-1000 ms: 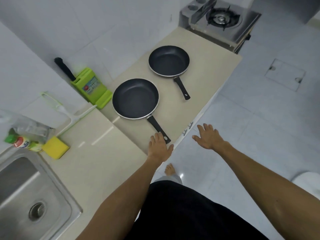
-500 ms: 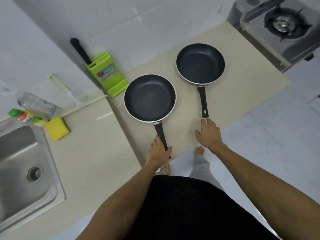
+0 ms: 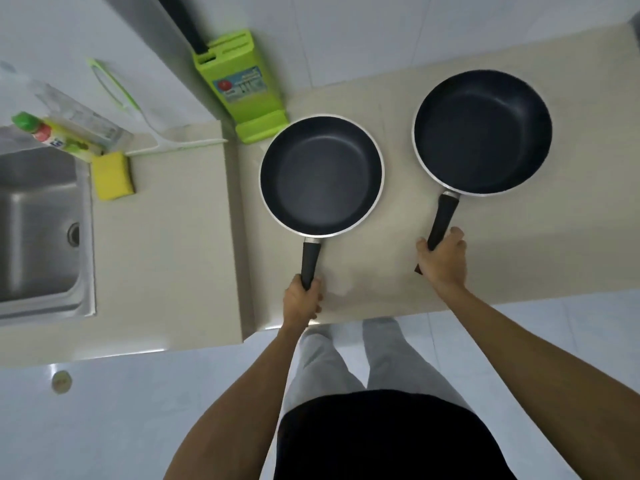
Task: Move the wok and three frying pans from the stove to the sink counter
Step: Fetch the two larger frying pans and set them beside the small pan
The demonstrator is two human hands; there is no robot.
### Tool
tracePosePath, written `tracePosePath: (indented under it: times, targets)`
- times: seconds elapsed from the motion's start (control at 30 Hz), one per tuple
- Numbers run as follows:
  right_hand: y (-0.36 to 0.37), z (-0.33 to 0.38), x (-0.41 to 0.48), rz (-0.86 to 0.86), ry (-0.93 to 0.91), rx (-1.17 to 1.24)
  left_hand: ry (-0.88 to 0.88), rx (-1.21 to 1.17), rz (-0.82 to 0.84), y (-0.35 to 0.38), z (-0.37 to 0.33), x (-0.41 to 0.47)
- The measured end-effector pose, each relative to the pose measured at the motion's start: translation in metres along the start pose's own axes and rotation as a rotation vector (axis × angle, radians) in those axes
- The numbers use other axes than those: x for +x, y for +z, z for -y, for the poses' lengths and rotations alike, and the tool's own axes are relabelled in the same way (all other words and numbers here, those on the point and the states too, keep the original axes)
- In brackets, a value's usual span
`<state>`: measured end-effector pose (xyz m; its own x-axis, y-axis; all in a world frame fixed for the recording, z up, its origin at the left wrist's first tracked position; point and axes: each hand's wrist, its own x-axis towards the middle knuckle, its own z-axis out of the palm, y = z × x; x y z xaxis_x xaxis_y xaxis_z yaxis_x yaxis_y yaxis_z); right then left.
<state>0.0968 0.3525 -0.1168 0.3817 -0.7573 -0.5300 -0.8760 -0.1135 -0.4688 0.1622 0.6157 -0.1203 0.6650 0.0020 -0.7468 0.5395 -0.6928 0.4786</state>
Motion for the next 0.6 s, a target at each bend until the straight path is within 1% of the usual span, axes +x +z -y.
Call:
tracePosePath:
  times: [0.17,0.33,0.43,0.6]
  targets:
    - [-0.01,0.007,0.033,0.216,0.129,0.303,0.007,-0.094,0.064,0.001,-0.016,-0.01]
    - [-0.018,0.011,0.043,0.418,0.319,0.687,0.013,-0.323,0.166,0.007,-0.04,-0.034]
    - [-0.02,0.006,0.039,0.461,0.364,0.793,0.0,-0.42,0.21,0.009,-0.058,-0.044]
    - [-0.043,-0.012,0.036,0.518,0.409,0.989,0.003,-0.526,0.213,0.017,-0.083,-0.058]
